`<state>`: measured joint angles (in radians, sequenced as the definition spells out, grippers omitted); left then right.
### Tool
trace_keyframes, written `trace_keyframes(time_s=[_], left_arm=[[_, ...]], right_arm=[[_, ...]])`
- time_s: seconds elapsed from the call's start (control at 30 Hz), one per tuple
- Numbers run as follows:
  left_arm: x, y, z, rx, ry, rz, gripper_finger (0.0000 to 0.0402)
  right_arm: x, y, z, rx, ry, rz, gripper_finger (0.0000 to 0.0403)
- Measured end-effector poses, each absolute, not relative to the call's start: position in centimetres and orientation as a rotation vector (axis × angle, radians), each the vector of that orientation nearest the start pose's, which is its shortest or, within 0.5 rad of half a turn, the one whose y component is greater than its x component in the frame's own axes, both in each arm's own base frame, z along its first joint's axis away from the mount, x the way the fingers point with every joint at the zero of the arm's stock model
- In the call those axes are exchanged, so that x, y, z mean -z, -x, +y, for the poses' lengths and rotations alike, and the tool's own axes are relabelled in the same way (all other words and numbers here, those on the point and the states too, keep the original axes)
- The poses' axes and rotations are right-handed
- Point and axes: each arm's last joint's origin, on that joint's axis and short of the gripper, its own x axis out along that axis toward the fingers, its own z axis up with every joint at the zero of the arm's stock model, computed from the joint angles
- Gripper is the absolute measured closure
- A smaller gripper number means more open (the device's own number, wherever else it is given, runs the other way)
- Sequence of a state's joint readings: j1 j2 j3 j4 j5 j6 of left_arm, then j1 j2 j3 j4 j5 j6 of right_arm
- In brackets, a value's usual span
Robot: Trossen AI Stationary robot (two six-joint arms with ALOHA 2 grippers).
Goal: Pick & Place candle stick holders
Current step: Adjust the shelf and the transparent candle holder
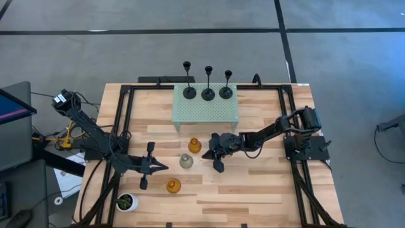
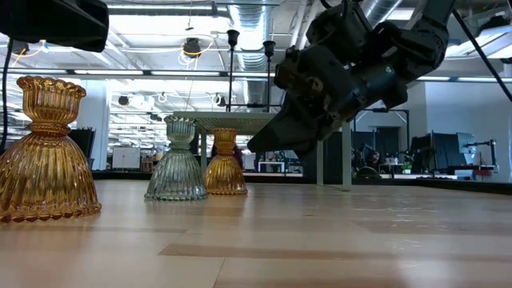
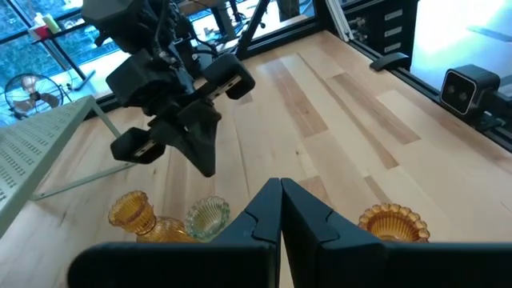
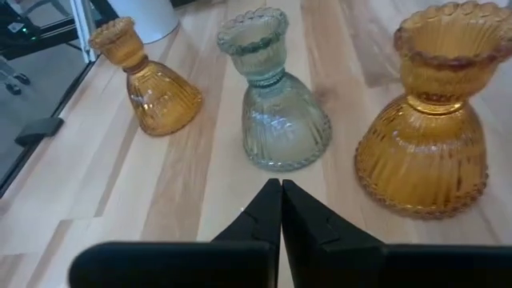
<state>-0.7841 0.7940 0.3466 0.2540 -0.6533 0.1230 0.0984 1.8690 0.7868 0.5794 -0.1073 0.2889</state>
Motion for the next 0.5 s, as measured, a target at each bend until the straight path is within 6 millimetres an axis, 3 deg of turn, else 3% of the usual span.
trace_keyframes(time_s=[0.5], left_arm=[[-22.26, -13.34, -10.82, 0.139, -0.243, 0.137, 0.0396]], right_arm=[[-12.35, -34.89, 4.20, -0.151, -0.249, 0.500, 0.0402]])
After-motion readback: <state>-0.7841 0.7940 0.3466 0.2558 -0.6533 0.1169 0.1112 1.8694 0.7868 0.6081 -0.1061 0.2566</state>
